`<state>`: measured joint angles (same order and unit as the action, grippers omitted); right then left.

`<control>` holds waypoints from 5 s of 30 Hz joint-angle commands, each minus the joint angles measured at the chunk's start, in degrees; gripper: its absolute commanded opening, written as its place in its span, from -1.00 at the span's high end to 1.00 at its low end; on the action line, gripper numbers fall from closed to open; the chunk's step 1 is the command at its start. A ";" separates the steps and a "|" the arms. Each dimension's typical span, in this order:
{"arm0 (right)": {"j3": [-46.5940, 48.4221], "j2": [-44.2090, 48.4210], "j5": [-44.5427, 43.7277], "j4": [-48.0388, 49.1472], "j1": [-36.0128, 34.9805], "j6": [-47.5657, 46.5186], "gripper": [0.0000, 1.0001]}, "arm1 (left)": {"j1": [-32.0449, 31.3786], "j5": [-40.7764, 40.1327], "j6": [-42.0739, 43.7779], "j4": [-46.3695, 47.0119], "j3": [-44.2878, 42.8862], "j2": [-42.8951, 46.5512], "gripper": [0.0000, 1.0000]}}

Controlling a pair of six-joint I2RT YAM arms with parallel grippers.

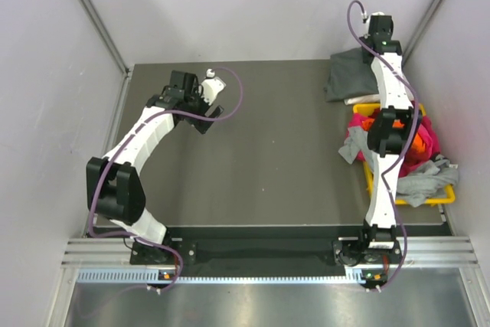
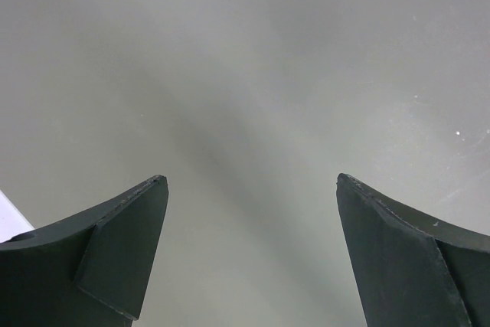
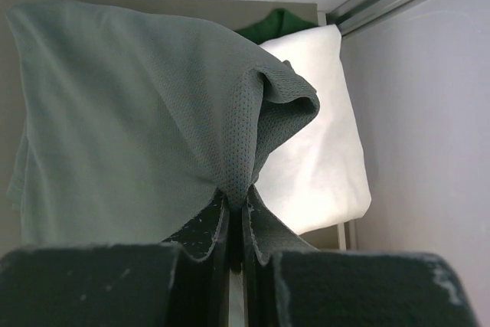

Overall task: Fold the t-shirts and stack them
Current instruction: Neatly place the folded tshirt to the corner, then reset both grippers

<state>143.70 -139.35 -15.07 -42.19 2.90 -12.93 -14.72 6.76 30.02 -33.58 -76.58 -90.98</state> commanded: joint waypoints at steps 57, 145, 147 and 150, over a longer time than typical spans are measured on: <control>-19.16 7.61 2.42 16.88 -2.46 -7.64 -0.33 | -0.92 0.09 0.56 -3.15 -3.14 -5.17 -0.89; -86.90 69.45 21.84 27.25 -2.46 25.84 -0.99 | 3.12 6.60 -5.49 0.97 18.56 12.92 -0.89; -91.83 75.61 20.70 27.17 -4.28 26.55 -0.99 | 3.73 4.58 -8.13 1.85 21.62 15.12 -0.89; -96.32 82.03 20.17 25.76 -4.48 26.90 -1.00 | 4.26 2.65 -11.47 3.08 26.02 18.29 -0.90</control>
<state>49.43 -62.78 6.50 -18.83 -0.78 11.49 -11.14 11.31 23.38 -34.11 -54.22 -75.59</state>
